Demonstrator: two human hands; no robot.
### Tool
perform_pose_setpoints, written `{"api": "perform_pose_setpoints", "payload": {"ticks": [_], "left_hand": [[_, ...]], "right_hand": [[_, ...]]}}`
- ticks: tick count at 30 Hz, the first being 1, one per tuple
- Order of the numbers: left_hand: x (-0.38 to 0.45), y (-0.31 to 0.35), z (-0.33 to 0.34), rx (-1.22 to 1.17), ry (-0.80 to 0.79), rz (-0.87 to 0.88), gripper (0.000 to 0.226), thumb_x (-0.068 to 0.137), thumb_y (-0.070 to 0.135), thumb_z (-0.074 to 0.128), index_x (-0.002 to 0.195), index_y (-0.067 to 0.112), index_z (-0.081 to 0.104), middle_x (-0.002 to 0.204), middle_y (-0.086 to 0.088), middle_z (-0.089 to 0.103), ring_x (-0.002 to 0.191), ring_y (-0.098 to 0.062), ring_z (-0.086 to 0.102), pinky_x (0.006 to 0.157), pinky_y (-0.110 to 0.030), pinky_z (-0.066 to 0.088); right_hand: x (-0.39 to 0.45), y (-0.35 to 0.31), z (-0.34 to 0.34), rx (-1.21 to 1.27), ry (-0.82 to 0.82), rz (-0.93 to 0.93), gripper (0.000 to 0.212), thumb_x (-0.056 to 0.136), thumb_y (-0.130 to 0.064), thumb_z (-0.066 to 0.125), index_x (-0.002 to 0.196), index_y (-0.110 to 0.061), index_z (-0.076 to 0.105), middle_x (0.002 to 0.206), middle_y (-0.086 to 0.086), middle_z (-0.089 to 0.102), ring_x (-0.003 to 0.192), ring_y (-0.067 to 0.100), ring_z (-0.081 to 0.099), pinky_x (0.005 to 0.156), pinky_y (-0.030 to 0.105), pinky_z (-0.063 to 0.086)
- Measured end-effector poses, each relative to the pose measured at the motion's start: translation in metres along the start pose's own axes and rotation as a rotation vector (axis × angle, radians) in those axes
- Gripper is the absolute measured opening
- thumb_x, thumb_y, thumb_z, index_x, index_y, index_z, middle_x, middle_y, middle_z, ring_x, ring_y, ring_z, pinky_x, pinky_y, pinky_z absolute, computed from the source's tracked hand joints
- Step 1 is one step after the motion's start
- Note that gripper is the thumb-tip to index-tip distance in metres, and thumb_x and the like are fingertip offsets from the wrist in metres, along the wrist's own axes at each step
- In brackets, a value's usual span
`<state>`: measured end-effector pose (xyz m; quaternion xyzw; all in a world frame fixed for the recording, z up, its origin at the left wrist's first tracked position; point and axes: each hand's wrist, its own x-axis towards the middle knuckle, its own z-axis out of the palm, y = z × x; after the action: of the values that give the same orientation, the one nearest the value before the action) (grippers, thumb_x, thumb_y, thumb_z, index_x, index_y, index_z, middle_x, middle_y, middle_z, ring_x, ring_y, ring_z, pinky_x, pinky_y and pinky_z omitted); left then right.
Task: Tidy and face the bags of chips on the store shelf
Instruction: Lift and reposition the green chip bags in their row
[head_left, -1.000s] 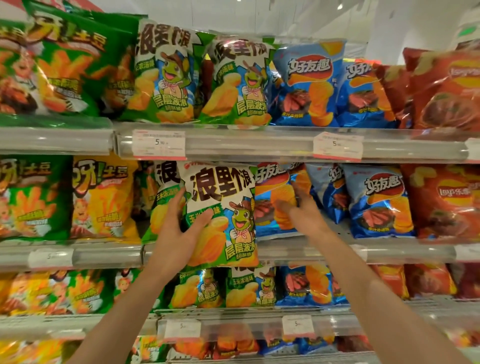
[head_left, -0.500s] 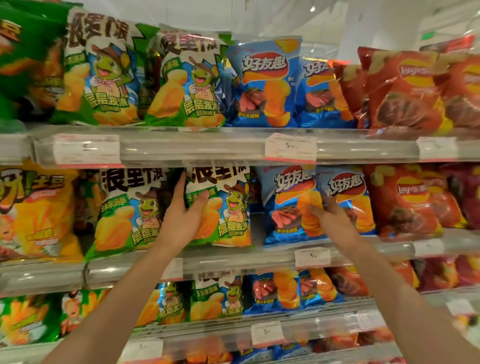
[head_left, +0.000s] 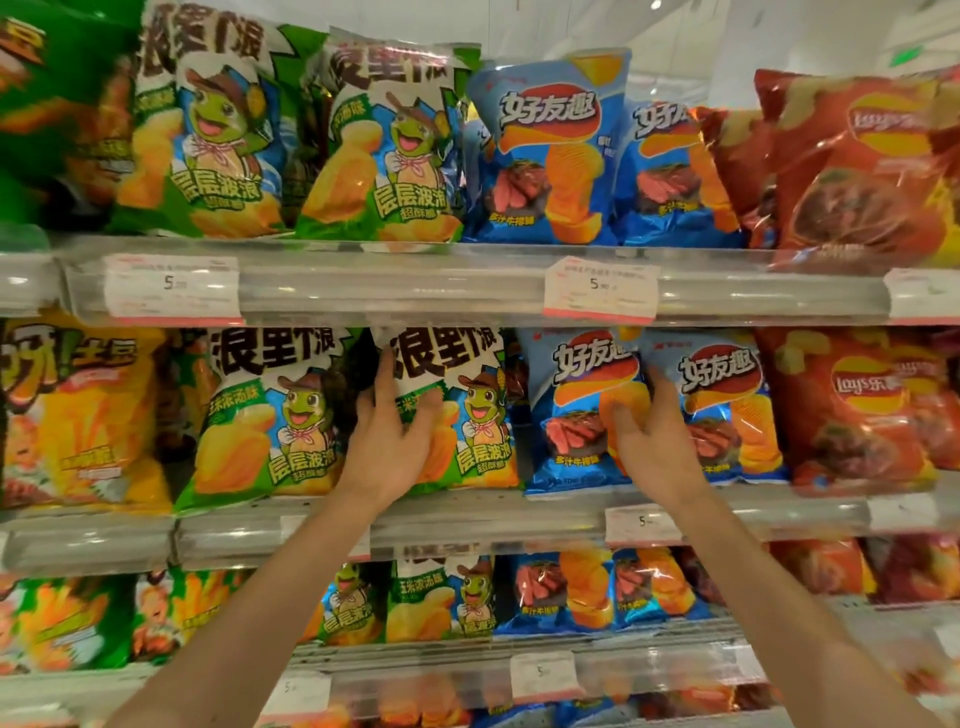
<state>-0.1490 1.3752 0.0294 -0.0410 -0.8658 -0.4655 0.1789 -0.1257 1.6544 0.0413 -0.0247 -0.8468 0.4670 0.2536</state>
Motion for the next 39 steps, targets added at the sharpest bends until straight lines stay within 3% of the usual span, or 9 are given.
{"api": "perform_pose_setpoints", "payload": {"ticks": [3, 6, 8, 12, 16, 26, 32, 36, 39], "left_hand": [[-0.002, 0.005, 0.003, 0.212, 0.107, 0.138, 0.081, 0.093, 0.068, 0.042, 0.156, 0.043, -0.002, 0.165, -0.008, -0.001, 0.149, -0.038, 0.016, 0.111, -0.058, 0.033], [0.002, 0.001, 0.007, 0.467, 0.234, 0.35, 0.078, 0.094, 0.07, 0.034, 0.159, 0.033, 0.009, 0.166, -0.013, -0.002, 0.153, -0.032, -0.001, 0.118, -0.057, 0.018], [0.004, 0.0, 0.013, 0.58, 0.229, 0.451, 0.073, 0.096, 0.069, 0.028, 0.158, 0.031, 0.017, 0.167, -0.013, 0.002, 0.154, -0.028, -0.004, 0.123, -0.053, 0.009], [0.009, -0.004, 0.026, 0.692, 0.142, 0.487, 0.074, 0.097, 0.071, 0.017, 0.158, 0.03, 0.015, 0.167, -0.01, -0.001, 0.153, -0.028, -0.009, 0.123, -0.052, 0.006], [0.012, -0.006, 0.028, 0.702, 0.133, 0.474, 0.075, 0.097, 0.072, 0.015, 0.159, 0.029, 0.013, 0.167, -0.011, -0.002, 0.153, -0.029, -0.009, 0.123, -0.051, 0.006], [0.01, -0.005, 0.027, 0.684, 0.127, 0.459, 0.075, 0.096, 0.072, 0.02, 0.159, 0.03, 0.014, 0.167, -0.009, -0.003, 0.153, -0.027, -0.011, 0.123, -0.052, 0.005], [-0.003, -0.002, 0.019, 0.568, 0.18, 0.472, 0.074, 0.097, 0.067, 0.034, 0.155, 0.023, 0.03, 0.166, -0.009, 0.013, 0.154, -0.024, 0.004, 0.123, -0.048, 0.01], [-0.034, -0.013, 0.015, 0.474, 0.186, 0.411, 0.062, 0.098, 0.053, 0.047, 0.152, 0.024, 0.035, 0.164, -0.005, 0.021, 0.152, -0.021, 0.017, 0.121, -0.039, 0.015], [-0.064, -0.032, 0.011, 0.459, 0.157, 0.358, 0.057, 0.098, 0.047, 0.046, 0.149, 0.021, 0.041, 0.161, -0.006, 0.029, 0.147, -0.025, 0.026, 0.12, -0.046, 0.022]], "right_hand": [[0.002, 0.001, 0.022, -0.324, 0.08, -0.194, 0.079, 0.095, -0.056, 0.054, 0.158, -0.025, 0.019, 0.159, 0.017, 0.022, 0.144, 0.04, 0.03, 0.109, 0.055, 0.038], [0.002, 0.012, 0.038, -0.591, 0.125, -0.281, 0.084, 0.094, -0.069, 0.038, 0.16, -0.021, 0.016, 0.167, 0.02, 0.007, 0.154, 0.038, 0.007, 0.121, 0.059, 0.02], [0.002, 0.018, 0.04, -0.68, 0.164, -0.299, 0.085, 0.095, -0.071, 0.03, 0.161, -0.018, 0.015, 0.168, 0.021, 0.005, 0.156, 0.036, 0.002, 0.124, 0.058, 0.01], [0.006, 0.016, 0.04, -0.766, 0.162, -0.38, 0.085, 0.097, -0.069, 0.03, 0.161, -0.016, 0.014, 0.169, 0.016, 0.003, 0.156, 0.034, 0.0, 0.125, 0.055, 0.001], [0.008, 0.021, 0.048, -0.748, 0.107, -0.375, 0.08, 0.097, -0.069, 0.025, 0.162, -0.022, 0.011, 0.17, 0.012, 0.0, 0.156, 0.032, -0.002, 0.124, 0.058, 0.009], [0.01, 0.022, 0.05, -0.683, 0.073, -0.335, 0.081, 0.096, -0.069, 0.023, 0.162, -0.026, 0.004, 0.17, 0.007, -0.006, 0.156, 0.027, -0.009, 0.125, 0.056, 0.001], [-0.006, 0.024, 0.046, -0.54, 0.139, -0.342, 0.081, 0.098, -0.064, 0.034, 0.161, -0.018, 0.013, 0.17, 0.01, 0.004, 0.157, 0.027, -0.002, 0.126, 0.052, 0.001], [-0.033, 0.029, 0.047, -0.47, 0.165, -0.333, 0.076, 0.1, -0.06, 0.034, 0.159, -0.014, 0.021, 0.168, 0.015, 0.015, 0.156, 0.031, 0.01, 0.125, 0.055, 0.009], [-0.058, 0.035, 0.051, -0.469, 0.137, -0.356, 0.075, 0.101, -0.056, 0.036, 0.159, -0.011, 0.022, 0.167, 0.018, 0.015, 0.156, 0.032, 0.009, 0.124, 0.056, 0.009]]}}
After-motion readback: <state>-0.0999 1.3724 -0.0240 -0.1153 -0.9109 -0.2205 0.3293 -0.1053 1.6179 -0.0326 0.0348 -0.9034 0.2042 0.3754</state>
